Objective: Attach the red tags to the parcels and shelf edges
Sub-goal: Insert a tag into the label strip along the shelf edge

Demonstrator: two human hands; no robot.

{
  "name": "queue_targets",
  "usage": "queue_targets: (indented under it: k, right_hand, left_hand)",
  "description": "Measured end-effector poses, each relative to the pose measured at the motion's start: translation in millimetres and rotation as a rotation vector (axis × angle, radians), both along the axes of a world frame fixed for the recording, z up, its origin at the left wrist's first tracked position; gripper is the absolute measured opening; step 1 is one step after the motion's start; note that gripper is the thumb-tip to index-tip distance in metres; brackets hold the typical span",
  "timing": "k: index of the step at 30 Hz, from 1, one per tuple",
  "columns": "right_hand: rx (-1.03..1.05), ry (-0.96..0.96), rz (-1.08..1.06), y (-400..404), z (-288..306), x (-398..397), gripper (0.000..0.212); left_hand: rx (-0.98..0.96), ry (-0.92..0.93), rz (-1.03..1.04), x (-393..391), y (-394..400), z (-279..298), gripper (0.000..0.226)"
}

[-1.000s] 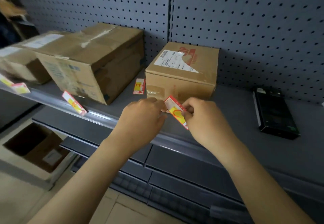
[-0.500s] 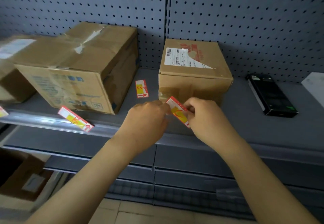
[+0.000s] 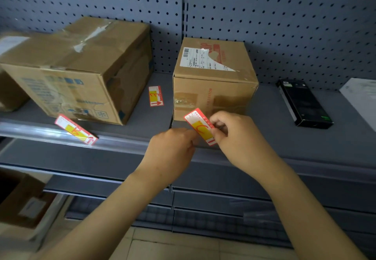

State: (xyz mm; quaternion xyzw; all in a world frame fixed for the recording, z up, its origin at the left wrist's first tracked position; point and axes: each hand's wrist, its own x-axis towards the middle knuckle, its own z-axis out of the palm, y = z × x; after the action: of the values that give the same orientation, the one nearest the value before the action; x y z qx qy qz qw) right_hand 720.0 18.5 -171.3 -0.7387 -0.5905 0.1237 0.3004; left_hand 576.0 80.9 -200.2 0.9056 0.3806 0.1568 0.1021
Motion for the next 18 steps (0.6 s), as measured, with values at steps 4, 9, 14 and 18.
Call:
queue_targets:
  k: [4, 9, 14, 18]
  right_hand:
    - [0.029, 0.015, -0.022, -4.4, 0.0, -1.0, 0.010]
    - [0.023, 0.030, -0.039, -7.1, 0.6, 1.5, 0.010]
    - [-0.003, 0.062, -0.067, -11.3, -1.5, 2.1, 0.012]
    - [-0.008, 0.058, -0.066, -13.6, -5.3, 1.6, 0.008]
  left_hand:
    - [0.052, -0.004, -0.044, -1.3, -1.0, -3.3, 0.013]
    - [0.093, 0.087, -0.094, 0.8, 3.4, -3.3, 0.014]
    - [0.142, 0.261, -0.091, 1.0, -2.2, -6.0, 0.022]
    - [0.148, 0.279, -0.119, 2.3, -1.3, -5.4, 0.022]
